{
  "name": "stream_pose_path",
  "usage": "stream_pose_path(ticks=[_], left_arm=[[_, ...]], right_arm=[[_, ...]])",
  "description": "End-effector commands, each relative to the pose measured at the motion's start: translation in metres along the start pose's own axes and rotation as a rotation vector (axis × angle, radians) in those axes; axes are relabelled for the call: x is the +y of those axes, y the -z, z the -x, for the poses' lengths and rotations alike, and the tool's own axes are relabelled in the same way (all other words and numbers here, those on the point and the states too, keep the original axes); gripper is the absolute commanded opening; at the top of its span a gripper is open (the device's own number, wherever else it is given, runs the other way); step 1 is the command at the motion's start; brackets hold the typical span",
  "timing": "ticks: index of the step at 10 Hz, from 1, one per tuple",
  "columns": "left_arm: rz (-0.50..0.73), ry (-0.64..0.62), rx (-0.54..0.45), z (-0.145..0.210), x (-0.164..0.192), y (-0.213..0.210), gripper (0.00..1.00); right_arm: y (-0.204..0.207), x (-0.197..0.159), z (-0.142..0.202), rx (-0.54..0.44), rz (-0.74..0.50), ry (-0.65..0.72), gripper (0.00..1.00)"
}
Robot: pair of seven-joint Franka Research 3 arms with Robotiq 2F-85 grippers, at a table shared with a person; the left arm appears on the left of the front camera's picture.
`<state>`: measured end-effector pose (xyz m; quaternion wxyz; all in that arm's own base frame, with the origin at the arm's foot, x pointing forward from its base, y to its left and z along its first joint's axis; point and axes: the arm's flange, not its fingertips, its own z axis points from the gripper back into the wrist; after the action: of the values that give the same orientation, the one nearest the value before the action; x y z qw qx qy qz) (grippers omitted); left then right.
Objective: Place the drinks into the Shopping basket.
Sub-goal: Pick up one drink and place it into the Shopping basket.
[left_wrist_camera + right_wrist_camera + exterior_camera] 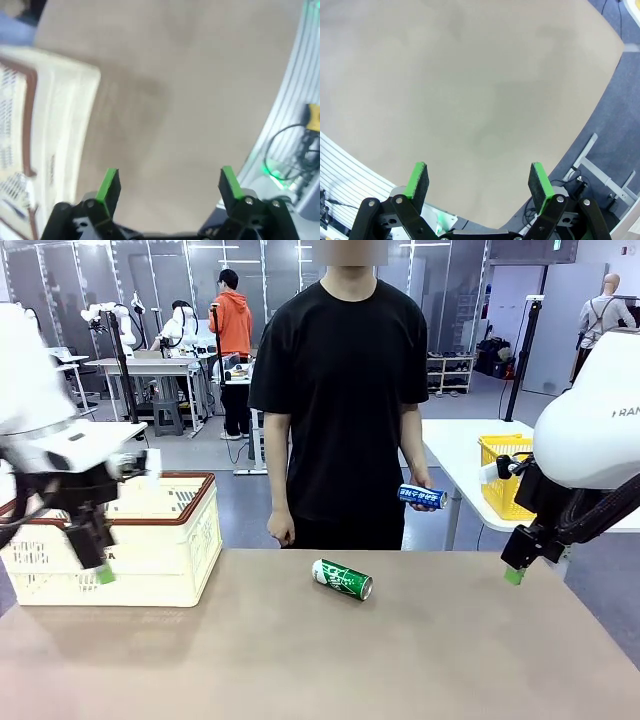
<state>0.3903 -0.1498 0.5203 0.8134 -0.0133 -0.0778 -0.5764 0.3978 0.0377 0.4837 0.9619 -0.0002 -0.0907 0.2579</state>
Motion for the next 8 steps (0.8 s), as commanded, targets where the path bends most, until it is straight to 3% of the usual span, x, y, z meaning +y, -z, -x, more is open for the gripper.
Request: stream_pose_path(ticks=[1,4,5,6,8], left_arm=[[0.008,0.045,-0.009,-0.049,0.023,0.013,1.00],[-0.041,0.164,-0.031,-0.105,0.021,0.034,1.00],[-0.075,0.187,0.012,-0.097,0.019,0.035,1.00],[-0.014,0.132,-0.016,-0.104,0.014,0.035,1.00],[-0.014,0.132,-0.016,-0.104,0.014,0.035,1.00]], right_arm=[[0.000,0.000,-0.001,0.002,0.005,-0.005,1.00],[0.000,0.000,-0.001,0.002,0.005,-0.005,1.00],[0.000,0.000,-0.001,0.002,0.005,-0.005,1.00],[0.000,0.000,-0.001,0.002,0.005,-0.005,1.00],[0.000,0.000,-0.001,0.002,0.005,-0.005,1.00]])
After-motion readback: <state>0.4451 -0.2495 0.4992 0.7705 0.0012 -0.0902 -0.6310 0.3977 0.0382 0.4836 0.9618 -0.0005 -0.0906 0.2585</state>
